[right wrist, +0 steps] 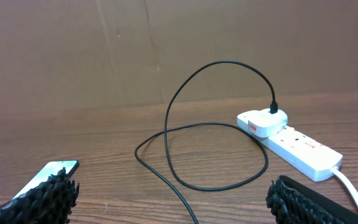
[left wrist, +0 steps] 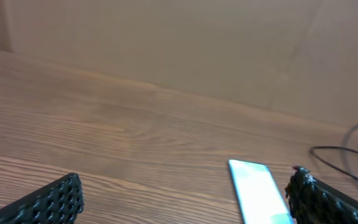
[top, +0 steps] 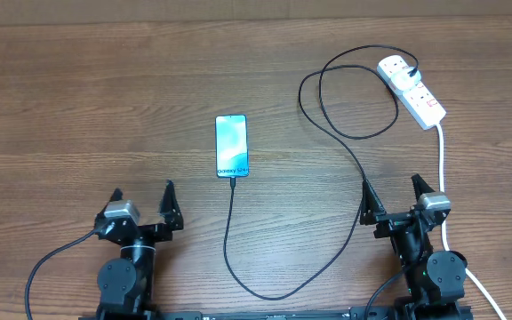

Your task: Plug charger to phone and switch on socket

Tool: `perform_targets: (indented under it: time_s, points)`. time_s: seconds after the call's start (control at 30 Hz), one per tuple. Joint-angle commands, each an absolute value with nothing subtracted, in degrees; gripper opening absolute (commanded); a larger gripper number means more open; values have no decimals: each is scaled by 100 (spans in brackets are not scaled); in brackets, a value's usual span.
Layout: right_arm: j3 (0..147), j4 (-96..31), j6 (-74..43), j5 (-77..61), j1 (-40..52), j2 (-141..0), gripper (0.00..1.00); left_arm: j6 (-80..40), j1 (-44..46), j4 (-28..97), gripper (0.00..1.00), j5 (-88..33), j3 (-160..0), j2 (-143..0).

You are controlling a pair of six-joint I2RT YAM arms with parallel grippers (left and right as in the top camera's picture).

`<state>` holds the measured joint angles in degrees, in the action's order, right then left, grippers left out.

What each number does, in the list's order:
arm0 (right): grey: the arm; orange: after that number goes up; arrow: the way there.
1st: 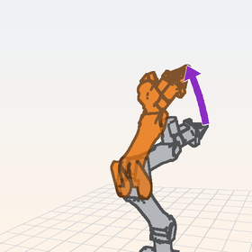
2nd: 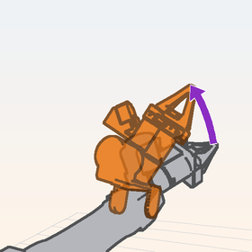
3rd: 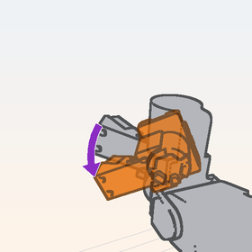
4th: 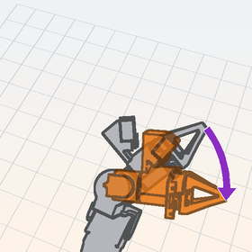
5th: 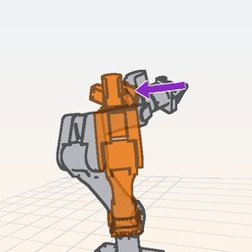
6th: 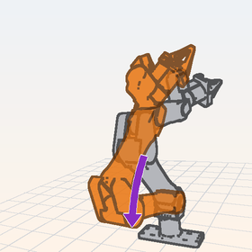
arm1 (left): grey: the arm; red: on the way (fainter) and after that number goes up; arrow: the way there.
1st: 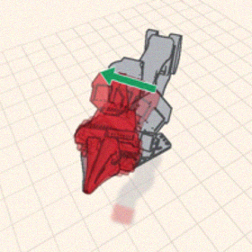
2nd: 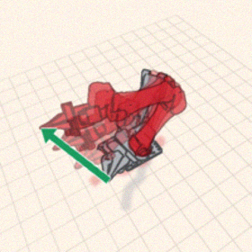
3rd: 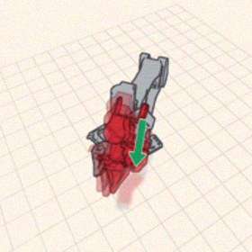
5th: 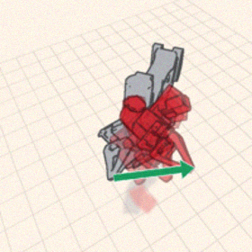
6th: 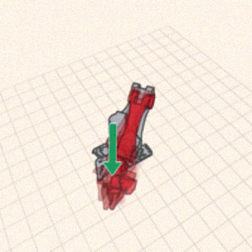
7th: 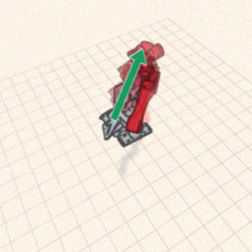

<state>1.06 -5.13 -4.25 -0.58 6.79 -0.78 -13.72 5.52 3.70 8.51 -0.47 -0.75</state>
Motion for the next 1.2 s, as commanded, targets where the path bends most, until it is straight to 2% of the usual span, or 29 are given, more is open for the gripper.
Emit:
perform_targets:
  time_s: [0.0,0.57,1.17]
  points:
    - [47,-484,-401,-5,668,-16,100,-873,370,390,100,746,-25,-16]
    - [47,-484,-401,-5,668,-16,100,-508,-25,427,100,464,-30,-16]
    - [47,-484,-401,-5,668,-16,100,-252,-34,447,100,296,-32,-16]
